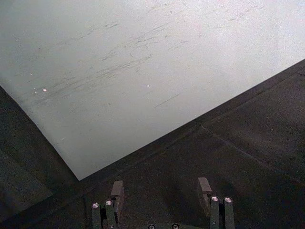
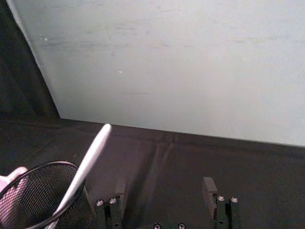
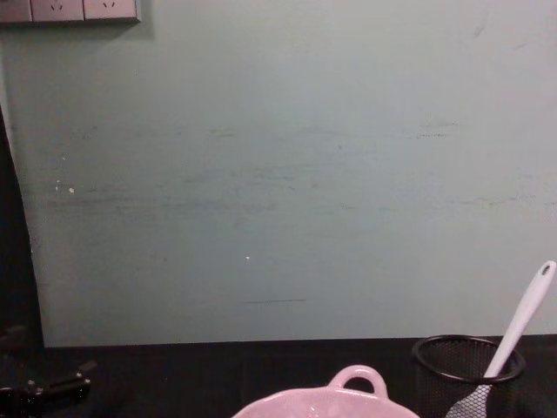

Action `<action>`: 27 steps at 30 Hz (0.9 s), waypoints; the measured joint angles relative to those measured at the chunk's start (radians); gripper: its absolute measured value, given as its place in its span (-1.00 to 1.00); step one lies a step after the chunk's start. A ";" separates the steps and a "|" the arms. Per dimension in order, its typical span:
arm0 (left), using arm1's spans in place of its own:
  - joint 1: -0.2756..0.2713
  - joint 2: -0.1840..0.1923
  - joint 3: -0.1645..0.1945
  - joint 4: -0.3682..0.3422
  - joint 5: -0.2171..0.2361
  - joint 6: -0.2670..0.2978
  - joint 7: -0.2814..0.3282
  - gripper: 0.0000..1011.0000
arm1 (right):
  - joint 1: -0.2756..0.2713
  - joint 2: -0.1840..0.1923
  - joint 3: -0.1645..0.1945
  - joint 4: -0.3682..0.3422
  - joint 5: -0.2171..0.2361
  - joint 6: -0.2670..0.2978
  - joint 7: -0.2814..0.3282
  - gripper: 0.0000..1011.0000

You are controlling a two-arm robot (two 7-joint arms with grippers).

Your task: Use the one hand to pick up the spoon and stir the clear water in the bowl.

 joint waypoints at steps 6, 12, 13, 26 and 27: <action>0.000 0.000 0.000 0.000 0.000 0.000 0.000 1.00 | 0.068 -0.034 -0.048 0.064 -0.095 -0.034 0.009 0.99; 0.000 0.000 0.000 0.000 0.000 0.000 0.000 1.00 | 0.097 -0.053 -0.076 0.102 -0.161 -0.038 0.009 0.99; 0.000 0.000 0.000 0.000 0.000 0.000 0.000 1.00 | 0.098 -0.054 -0.077 0.105 -0.165 -0.036 0.009 0.99; 0.000 0.000 0.000 0.000 0.000 0.000 0.000 1.00 | 0.097 -0.070 -0.074 0.123 -0.205 0.030 0.009 0.99; 0.000 0.000 0.000 0.000 0.000 0.000 0.000 1.00 | 0.097 -0.072 -0.071 0.123 -0.208 0.033 0.009 0.99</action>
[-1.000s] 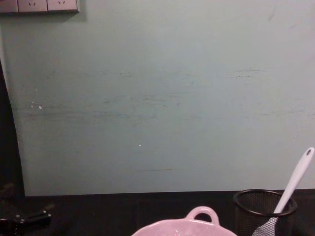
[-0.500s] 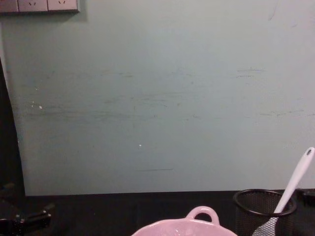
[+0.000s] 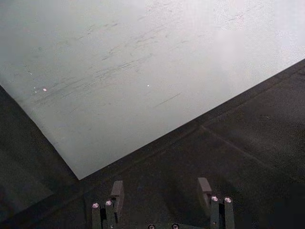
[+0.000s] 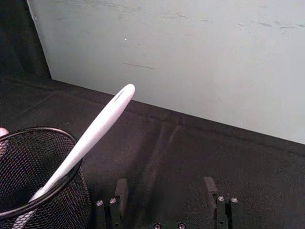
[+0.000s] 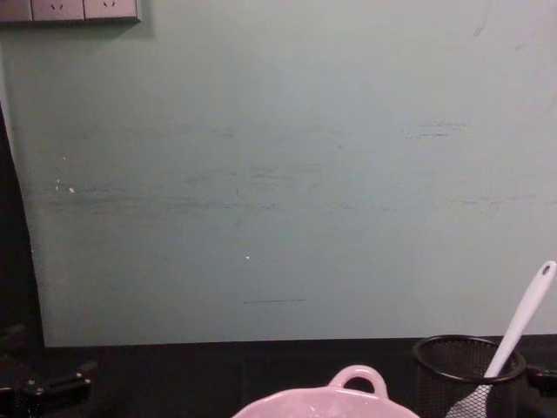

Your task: Use the one hand to pick up the spoon and stir the clear water in the bowl.

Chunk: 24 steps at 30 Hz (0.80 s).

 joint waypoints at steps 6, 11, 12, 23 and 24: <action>0.000 0.000 0.000 0.000 0.000 0.000 0.000 1.00 | -0.001 -0.001 0.001 0.000 -0.002 0.001 0.000 0.99; 0.000 0.000 0.000 0.000 0.000 0.000 0.000 1.00 | 0.000 -0.001 0.001 0.000 -0.001 0.001 0.001 0.99; 0.000 0.000 0.000 0.000 0.000 0.000 0.000 1.00 | 0.000 -0.001 0.001 0.000 -0.001 0.001 0.001 0.99; 0.000 0.000 0.000 0.000 0.000 0.000 0.000 1.00 | 0.000 0.000 -0.001 0.000 0.000 0.001 0.001 0.99; 0.000 0.000 0.000 0.000 0.000 0.000 0.000 1.00 | 0.000 0.000 -0.001 0.000 0.000 0.001 0.001 0.99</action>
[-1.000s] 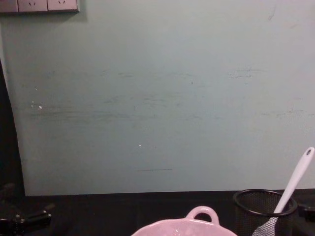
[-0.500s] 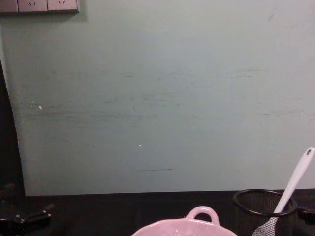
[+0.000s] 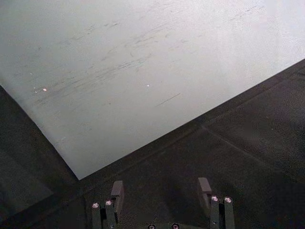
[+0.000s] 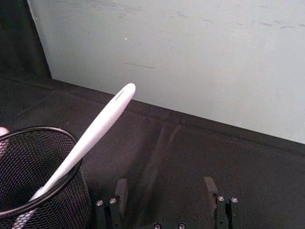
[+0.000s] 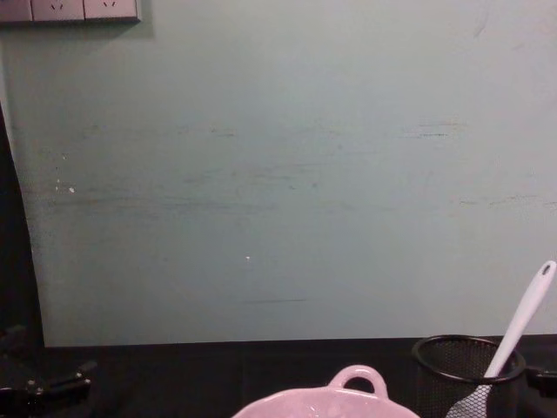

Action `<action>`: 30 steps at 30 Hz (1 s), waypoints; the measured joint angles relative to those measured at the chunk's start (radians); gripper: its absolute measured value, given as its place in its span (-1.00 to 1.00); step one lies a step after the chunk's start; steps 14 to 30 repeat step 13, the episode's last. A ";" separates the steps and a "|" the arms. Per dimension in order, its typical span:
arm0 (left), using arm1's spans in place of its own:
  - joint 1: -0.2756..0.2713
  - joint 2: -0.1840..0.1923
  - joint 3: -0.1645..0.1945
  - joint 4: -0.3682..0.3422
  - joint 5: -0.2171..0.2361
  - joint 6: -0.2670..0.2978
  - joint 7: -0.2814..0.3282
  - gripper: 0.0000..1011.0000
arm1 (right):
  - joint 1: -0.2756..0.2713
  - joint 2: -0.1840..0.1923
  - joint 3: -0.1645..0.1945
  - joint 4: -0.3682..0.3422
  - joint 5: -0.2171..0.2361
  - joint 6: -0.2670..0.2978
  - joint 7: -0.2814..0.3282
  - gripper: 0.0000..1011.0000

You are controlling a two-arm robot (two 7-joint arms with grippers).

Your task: Use the one hand to pick up the spoon and stir the clear water in the bowl.

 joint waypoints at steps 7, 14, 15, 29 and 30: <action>0.000 0.000 0.000 0.000 0.000 0.000 0.000 1.00 | 0.000 0.001 0.000 0.000 0.001 0.000 0.000 0.99; 0.000 0.000 0.000 0.000 0.000 0.000 0.000 1.00 | 0.000 0.001 0.000 0.000 0.001 -0.001 0.000 0.99; 0.000 0.000 0.000 0.000 0.000 0.000 0.000 1.00 | 0.000 0.001 0.000 0.000 0.001 -0.001 0.000 0.99; 0.000 0.000 0.000 0.000 0.000 0.000 0.000 1.00 | 0.000 0.001 0.000 0.000 0.001 -0.001 0.000 0.99; 0.000 0.000 0.000 0.000 0.000 0.000 0.000 1.00 | 0.000 0.001 0.000 0.000 0.001 -0.001 0.000 0.99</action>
